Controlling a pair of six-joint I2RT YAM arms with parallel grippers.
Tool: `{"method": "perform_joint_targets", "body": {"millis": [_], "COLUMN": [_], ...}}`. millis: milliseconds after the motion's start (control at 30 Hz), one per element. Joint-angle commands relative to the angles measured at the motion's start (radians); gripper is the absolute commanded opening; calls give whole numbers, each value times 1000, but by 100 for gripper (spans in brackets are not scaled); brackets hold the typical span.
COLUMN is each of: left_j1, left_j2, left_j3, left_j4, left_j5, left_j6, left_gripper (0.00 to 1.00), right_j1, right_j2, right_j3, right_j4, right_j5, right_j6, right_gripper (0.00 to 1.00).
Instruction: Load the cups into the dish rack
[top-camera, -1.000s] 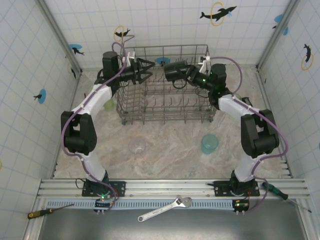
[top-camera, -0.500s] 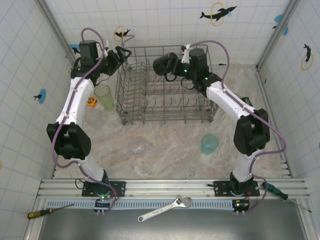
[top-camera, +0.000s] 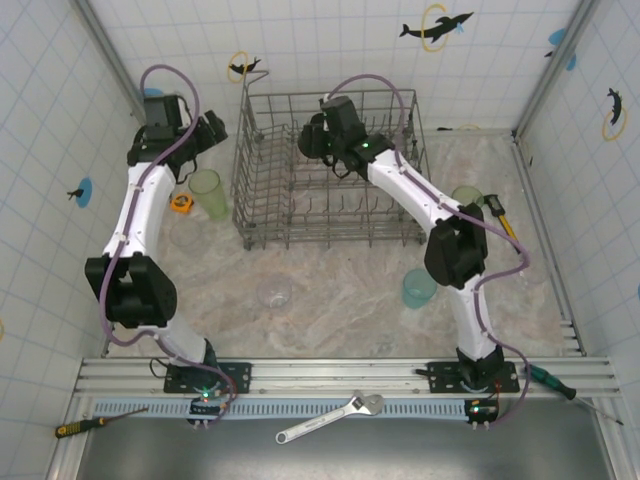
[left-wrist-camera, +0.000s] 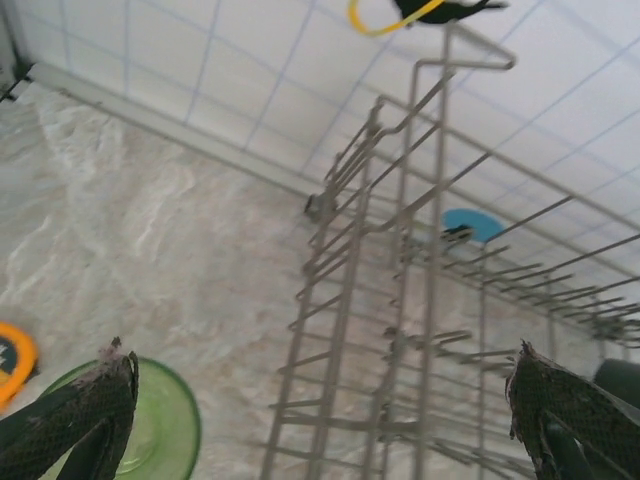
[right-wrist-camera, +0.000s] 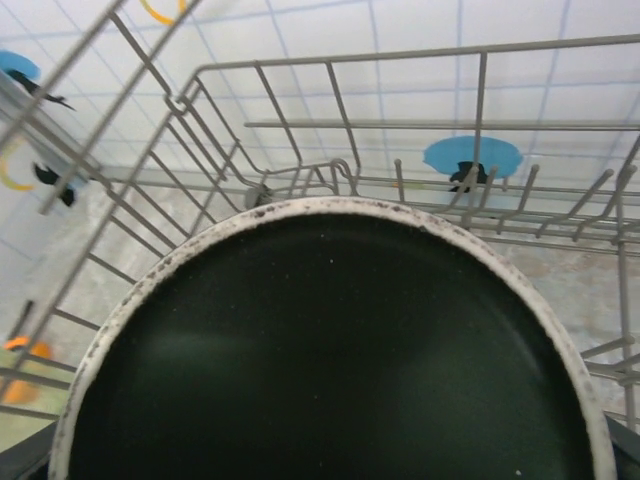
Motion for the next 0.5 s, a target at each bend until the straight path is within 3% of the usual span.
{"method": "perform_joint_targets", "body": {"millis": [0,167,467], "left_j1": [-1,-1,13], "left_j2": [-94,-227,-328], "left_j3": [-119,-339,-447], "left_j4": [101,273,344], "left_j5": [-27,-49,-92], "left_j6": [47,58,88], "left_gripper": [98,98,98], "right_j1": [3,1,-12], "right_j2": [4,34,101], "right_j3": [78,89,139], "right_j4": [60,100,146], "right_j5": [113,126,123], "right_j6": [-47,-73,-59], "right_gripper": [0,0,0]}}
